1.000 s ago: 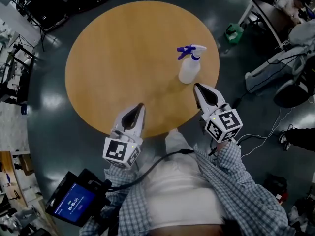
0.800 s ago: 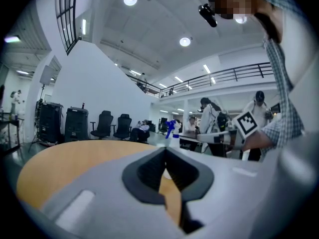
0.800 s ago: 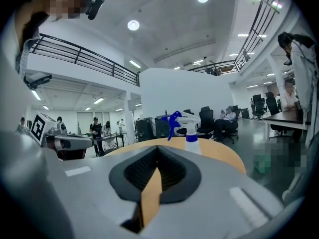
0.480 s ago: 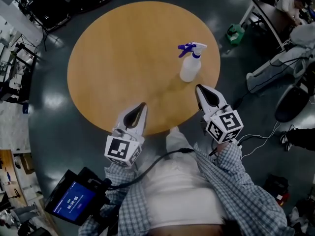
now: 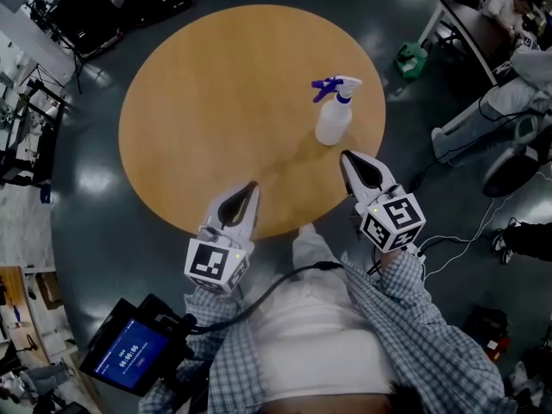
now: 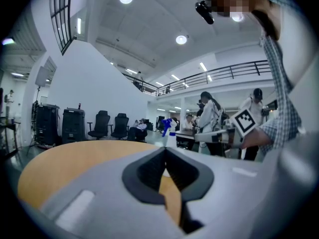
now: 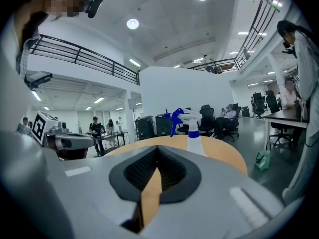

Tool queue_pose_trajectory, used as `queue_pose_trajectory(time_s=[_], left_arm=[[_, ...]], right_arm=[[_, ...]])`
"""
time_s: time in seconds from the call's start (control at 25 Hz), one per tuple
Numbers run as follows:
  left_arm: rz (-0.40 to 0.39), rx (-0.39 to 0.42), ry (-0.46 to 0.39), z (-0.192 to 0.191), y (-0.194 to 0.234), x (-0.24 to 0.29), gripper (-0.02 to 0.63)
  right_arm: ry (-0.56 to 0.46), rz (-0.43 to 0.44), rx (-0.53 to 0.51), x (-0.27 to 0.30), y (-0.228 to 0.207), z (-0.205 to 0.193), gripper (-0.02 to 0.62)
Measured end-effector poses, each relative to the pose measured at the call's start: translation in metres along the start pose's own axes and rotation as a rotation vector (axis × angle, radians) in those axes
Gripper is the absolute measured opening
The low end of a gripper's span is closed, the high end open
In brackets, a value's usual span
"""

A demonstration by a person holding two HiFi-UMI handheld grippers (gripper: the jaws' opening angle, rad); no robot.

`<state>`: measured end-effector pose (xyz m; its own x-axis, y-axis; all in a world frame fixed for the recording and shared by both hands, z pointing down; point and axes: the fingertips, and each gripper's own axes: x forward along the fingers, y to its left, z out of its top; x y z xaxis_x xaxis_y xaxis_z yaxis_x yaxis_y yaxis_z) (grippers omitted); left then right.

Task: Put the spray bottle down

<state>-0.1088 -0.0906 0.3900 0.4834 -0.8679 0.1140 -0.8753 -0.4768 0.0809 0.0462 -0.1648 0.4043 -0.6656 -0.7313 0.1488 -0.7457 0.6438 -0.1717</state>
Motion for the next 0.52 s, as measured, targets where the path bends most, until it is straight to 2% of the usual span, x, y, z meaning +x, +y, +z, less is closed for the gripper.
queue_pose_trajectory(time_s=[0.52], left_arm=[[-0.008,0.009,0.000,-0.0038,-0.0006,-0.0009,-0.002]], right_arm=[[0.029,-0.001,-0.004,0.0006,-0.0022,-0.0065,0.003]])
